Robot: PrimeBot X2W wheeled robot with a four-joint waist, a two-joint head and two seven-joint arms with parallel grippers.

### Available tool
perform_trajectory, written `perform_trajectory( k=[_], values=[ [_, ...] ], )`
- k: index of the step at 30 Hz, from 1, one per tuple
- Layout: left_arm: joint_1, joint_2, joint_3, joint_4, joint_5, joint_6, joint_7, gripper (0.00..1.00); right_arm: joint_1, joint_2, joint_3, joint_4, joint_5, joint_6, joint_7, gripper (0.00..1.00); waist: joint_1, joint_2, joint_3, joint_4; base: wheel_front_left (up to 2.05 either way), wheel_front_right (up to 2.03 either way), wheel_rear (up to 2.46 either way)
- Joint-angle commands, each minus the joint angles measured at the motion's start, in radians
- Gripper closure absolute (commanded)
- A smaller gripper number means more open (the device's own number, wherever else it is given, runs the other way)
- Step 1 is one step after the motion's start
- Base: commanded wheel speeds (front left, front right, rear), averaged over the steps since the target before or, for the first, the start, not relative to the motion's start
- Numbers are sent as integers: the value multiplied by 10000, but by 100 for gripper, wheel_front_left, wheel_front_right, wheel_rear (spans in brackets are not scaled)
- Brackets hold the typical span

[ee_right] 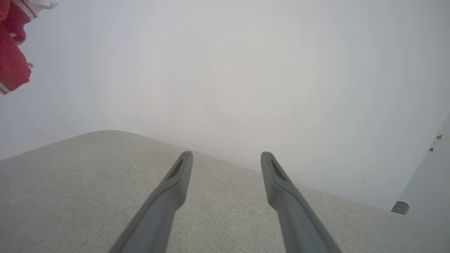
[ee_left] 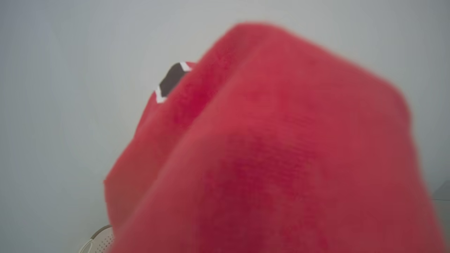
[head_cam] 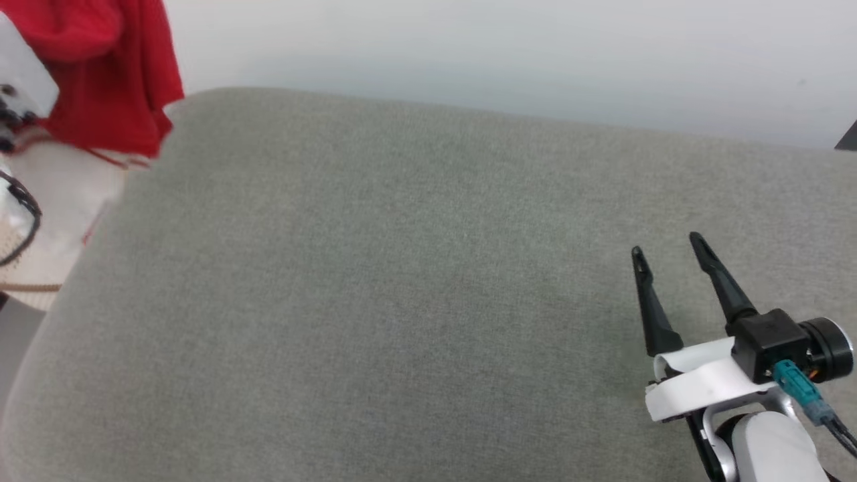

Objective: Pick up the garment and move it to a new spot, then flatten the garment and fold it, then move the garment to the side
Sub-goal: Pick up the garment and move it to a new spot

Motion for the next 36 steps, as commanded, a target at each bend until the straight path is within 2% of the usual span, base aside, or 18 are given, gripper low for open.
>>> perform_trajectory(
  k=[1,10,21,36],
  values=[
    [228,-46,-25,-219,-67,75,94,100,174,6,-155,-41,0,1,-64,0,0,0,-262,-216,0,0,0],
    [1326,-74,-106,-1831,-343,457,763,100,454,-5,-978,-210,-264,-1,-87,0,0,0,-419,-1392,0,0,0],
    [2575,-632,-530,-3091,-638,981,1369,100,799,-96,-2133,-428,-401,-1,-111,0,0,0,-464,-2787,0,0,0],
    [3641,-1494,-1417,-2616,-920,1295,2027,100,624,-33,-2045,-415,-283,-1,-118,0,0,0,-188,-3339,0,0,0]
  ],
)
